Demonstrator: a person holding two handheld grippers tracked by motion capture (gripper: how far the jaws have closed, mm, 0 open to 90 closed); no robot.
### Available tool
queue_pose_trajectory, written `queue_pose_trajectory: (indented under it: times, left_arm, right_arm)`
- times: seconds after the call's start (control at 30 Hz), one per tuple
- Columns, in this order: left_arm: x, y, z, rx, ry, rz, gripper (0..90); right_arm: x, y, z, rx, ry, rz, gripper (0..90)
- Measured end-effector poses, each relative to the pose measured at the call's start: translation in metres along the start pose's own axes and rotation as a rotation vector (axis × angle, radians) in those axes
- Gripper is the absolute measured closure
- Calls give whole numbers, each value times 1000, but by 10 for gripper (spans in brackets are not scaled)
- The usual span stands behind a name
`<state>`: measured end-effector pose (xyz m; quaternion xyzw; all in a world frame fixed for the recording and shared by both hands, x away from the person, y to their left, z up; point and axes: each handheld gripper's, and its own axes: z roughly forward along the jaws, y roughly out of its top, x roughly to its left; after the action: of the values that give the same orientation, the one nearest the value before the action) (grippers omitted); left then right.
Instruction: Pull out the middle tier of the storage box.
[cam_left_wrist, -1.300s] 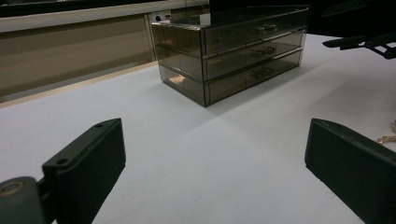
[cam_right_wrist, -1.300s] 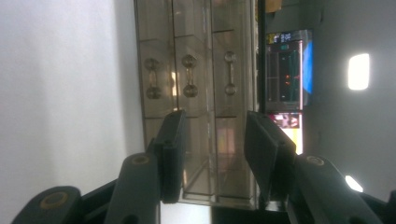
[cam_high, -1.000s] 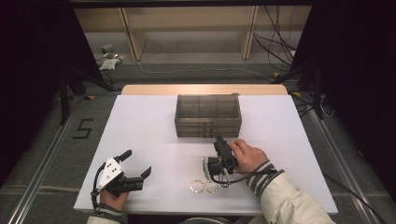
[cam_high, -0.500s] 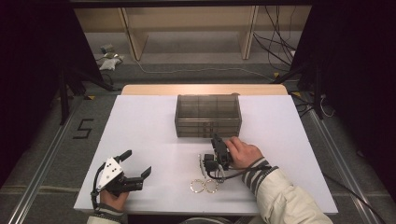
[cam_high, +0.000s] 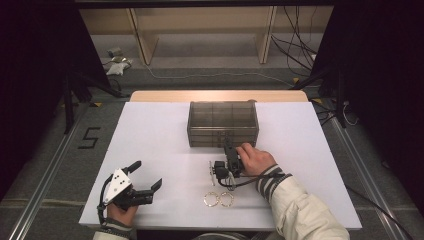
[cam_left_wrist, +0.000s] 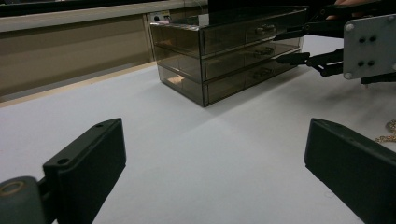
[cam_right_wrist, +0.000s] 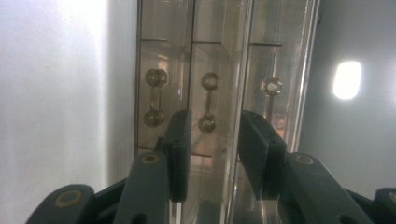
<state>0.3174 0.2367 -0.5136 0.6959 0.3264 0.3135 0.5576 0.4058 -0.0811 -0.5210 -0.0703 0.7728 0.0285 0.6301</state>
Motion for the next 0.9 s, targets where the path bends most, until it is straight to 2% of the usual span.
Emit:
queue_pose_trajectory:
  times: [0.23, 0.6, 0.9]
  left_arm:
    - [0, 0, 0, 0, 0, 0, 51]
    - [0, 0, 0, 2, 0, 1, 51]
    - [0, 0, 0, -2, 0, -2, 51]
  right_arm:
    - [3, -2, 7, 28, 4, -18, 680]
    - [3, 0, 14, 58, 2, -8, 746]
    - [4, 5, 17, 68, -17, -35, 794]
